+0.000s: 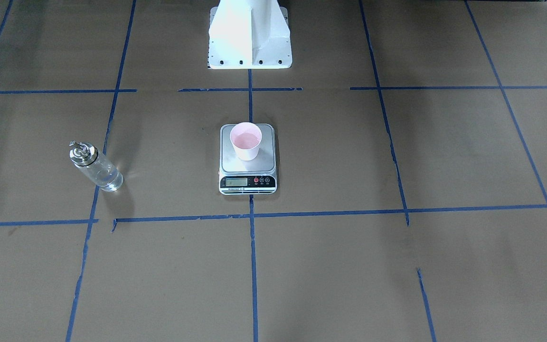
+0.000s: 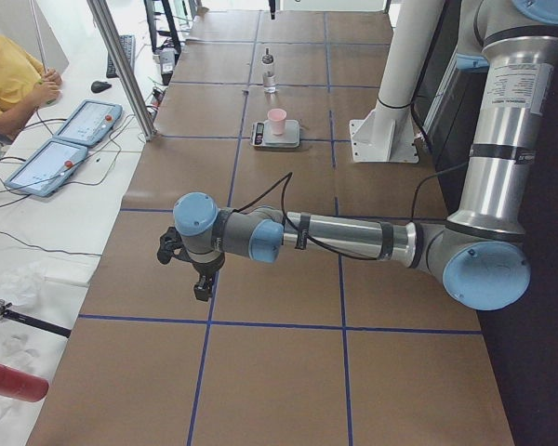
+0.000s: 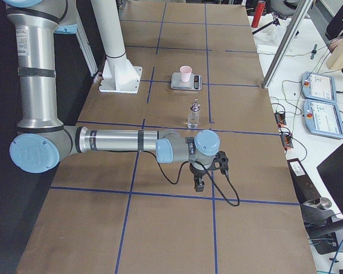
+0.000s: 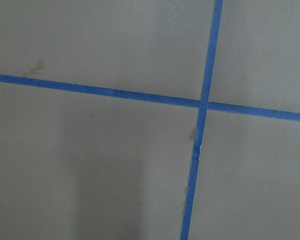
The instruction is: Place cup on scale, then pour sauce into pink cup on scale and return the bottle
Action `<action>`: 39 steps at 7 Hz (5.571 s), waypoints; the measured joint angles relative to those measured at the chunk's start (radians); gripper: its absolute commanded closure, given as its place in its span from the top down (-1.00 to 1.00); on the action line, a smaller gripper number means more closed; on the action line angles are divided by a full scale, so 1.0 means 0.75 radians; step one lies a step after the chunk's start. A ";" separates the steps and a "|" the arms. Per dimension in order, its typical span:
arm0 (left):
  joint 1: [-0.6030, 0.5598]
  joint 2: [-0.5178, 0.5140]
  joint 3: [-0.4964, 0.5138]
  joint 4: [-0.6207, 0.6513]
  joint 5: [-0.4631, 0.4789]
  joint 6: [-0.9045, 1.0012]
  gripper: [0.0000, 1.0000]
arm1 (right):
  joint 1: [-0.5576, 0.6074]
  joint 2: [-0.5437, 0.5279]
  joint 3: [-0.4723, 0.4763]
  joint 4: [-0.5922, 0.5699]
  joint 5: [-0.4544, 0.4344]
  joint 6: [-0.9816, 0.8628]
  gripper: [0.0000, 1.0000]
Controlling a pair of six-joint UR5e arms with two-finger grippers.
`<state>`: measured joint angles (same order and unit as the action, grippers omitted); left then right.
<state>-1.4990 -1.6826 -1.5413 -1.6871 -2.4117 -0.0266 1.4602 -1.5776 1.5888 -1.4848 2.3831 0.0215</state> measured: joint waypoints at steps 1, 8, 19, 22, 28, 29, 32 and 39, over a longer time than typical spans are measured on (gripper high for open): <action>-0.001 -0.001 0.033 -0.025 -0.001 0.003 1.00 | 0.000 0.000 0.001 0.000 0.001 0.000 1.00; -0.169 0.041 0.006 0.028 -0.001 0.133 1.00 | 0.000 0.003 0.001 0.000 0.013 -0.001 1.00; -0.174 0.028 -0.150 0.122 0.222 0.162 1.00 | 0.000 0.003 0.028 0.002 0.009 0.007 1.00; -0.170 0.025 -0.147 0.120 0.223 0.165 1.00 | -0.001 0.017 0.021 0.001 0.000 0.009 1.00; -0.146 0.024 -0.141 0.117 0.225 0.166 1.00 | 0.026 0.017 0.021 -0.053 0.074 0.030 1.00; -0.141 0.024 -0.141 0.118 0.225 0.166 1.00 | 0.030 0.017 0.021 -0.063 0.094 0.053 1.00; -0.132 0.024 -0.141 0.117 0.225 0.164 1.00 | 0.033 0.015 0.025 -0.054 0.093 0.096 1.00; -0.073 0.024 -0.153 0.119 0.226 0.162 1.00 | 0.031 0.023 0.027 -0.049 0.093 0.098 1.00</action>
<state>-1.5538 -1.6647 -1.6562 -1.5975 -2.2423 0.0947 1.4834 -1.5603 1.6092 -1.5217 2.4526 0.0951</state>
